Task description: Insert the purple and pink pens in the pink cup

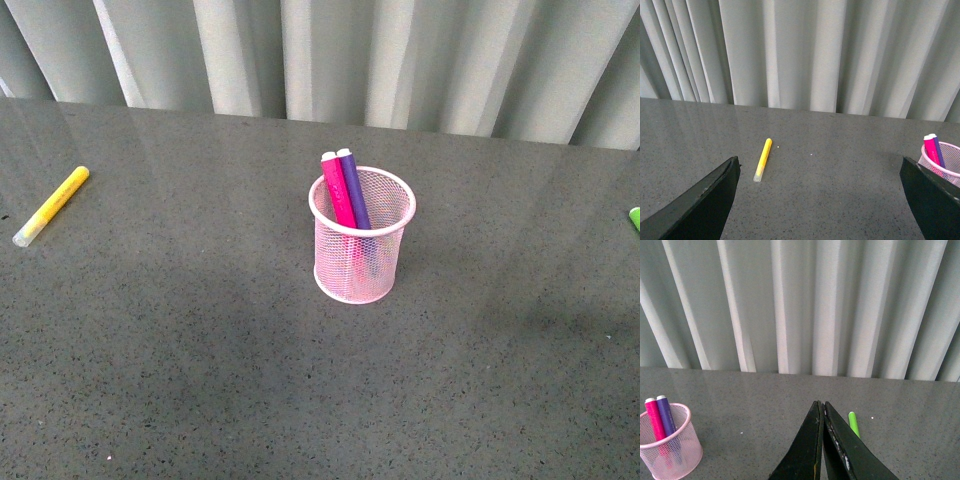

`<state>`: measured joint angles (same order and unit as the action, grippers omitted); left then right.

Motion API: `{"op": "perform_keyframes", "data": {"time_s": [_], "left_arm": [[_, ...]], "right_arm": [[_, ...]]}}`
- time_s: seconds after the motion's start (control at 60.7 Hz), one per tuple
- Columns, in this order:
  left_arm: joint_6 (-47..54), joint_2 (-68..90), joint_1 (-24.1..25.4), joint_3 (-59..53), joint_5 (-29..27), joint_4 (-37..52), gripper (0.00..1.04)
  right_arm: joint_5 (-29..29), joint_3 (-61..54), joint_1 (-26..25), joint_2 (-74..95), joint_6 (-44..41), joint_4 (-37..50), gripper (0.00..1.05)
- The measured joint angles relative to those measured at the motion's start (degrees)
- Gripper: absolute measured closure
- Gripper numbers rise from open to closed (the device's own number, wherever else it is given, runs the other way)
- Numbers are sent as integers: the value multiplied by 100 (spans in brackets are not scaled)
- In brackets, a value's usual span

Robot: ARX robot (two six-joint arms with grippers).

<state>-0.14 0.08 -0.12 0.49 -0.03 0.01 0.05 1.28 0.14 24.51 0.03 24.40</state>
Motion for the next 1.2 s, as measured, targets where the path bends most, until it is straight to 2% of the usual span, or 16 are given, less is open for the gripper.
{"op": "perform_keyframes", "data": {"time_s": [0.692, 0.775, 1.022, 1.137, 1.203], "left_arm": [[2, 0, 0, 0, 2, 0, 7], [0, 0, 0, 0, 0, 0, 7], [0, 0, 0, 0, 0, 0, 7], [0, 0, 0, 0, 0, 0, 7], [2, 0, 0, 0, 2, 0, 7]], "right_arm": [[2, 0, 0, -1478, 2, -1449, 101], [4, 0, 0, -2245, 2, -2391, 102], [4, 0, 0, -2426, 2, -2437, 102], [2, 0, 0, -2426, 0, -2437, 83], [4, 0, 0, -2426, 0, -2437, 69]]}}
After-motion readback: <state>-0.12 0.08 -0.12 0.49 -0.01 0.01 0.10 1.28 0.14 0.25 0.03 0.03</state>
